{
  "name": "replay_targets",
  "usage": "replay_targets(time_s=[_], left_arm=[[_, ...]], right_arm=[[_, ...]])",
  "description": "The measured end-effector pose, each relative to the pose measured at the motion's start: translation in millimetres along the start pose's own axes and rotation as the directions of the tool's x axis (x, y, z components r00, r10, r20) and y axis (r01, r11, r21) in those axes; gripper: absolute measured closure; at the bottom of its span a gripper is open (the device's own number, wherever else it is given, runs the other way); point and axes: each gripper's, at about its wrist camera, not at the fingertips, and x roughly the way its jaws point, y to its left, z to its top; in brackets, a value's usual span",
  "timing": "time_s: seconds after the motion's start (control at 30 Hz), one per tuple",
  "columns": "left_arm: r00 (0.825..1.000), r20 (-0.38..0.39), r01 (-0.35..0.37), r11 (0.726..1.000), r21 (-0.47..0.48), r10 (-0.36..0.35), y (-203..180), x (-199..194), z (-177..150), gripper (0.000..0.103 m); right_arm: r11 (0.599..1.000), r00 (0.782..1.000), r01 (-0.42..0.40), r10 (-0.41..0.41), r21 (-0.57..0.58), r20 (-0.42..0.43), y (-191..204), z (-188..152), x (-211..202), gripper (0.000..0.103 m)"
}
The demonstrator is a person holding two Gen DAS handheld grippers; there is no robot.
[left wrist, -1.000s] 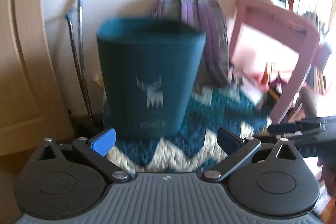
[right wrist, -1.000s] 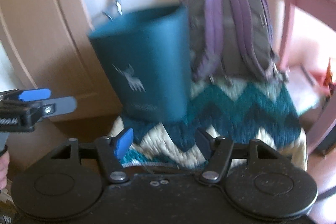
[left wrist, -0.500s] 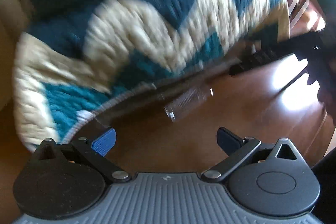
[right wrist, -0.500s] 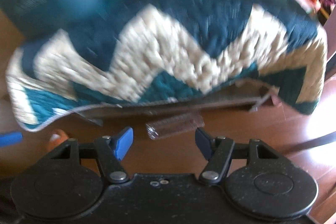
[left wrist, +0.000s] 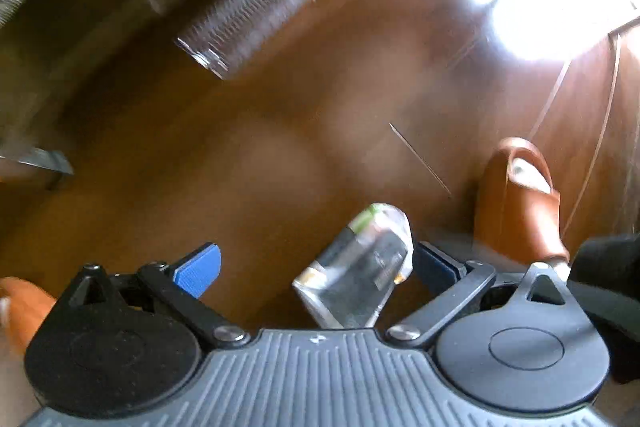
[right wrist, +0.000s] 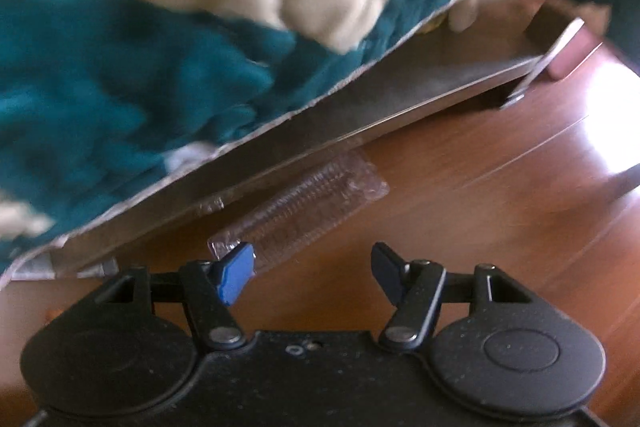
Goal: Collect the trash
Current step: 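Grasp the white-green plastic bag with the left tool while the right tool grasps the clear plastic tray, then lift the plastic bag and clear tray and carry both over the teal bin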
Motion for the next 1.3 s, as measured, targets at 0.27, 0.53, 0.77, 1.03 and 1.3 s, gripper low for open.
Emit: replay_targets(time_s=[0.27, 0.53, 0.77, 1.03, 1.3], left_arm=[[0.997, -0.079, 0.024, 0.986, 0.167, -0.011, -21, 65, -12, 0.001], [0.993, -0.118, 0.027, 0.963, 0.269, 0.005, -39, 102, -19, 0.022], [0.992, -0.12, 0.005, 0.959, 0.284, 0.03, -38, 114, -21, 0.049], [0.994, -0.107, 0.026, 0.975, 0.22, -0.003, -28, 99, -28, 0.091], [0.994, -0.106, -0.006, 0.993, 0.116, 0.018, -7, 59, -22, 0.095]], right_arm=[[0.998, 0.999, 0.037, -0.035, 0.056, -0.042, -22, 2, 63, 0.041], [0.996, 0.998, 0.029, -0.024, 0.09, -0.056, -33, -6, 82, 0.062], [0.994, 0.997, 0.033, -0.026, 0.108, -0.067, -34, -3, 89, 0.088], [0.989, 0.994, 0.067, -0.054, 0.134, -0.098, -40, -4, 77, 0.103], [0.99, 0.985, 0.134, -0.128, 0.048, -0.113, -36, -14, 27, 0.103]])
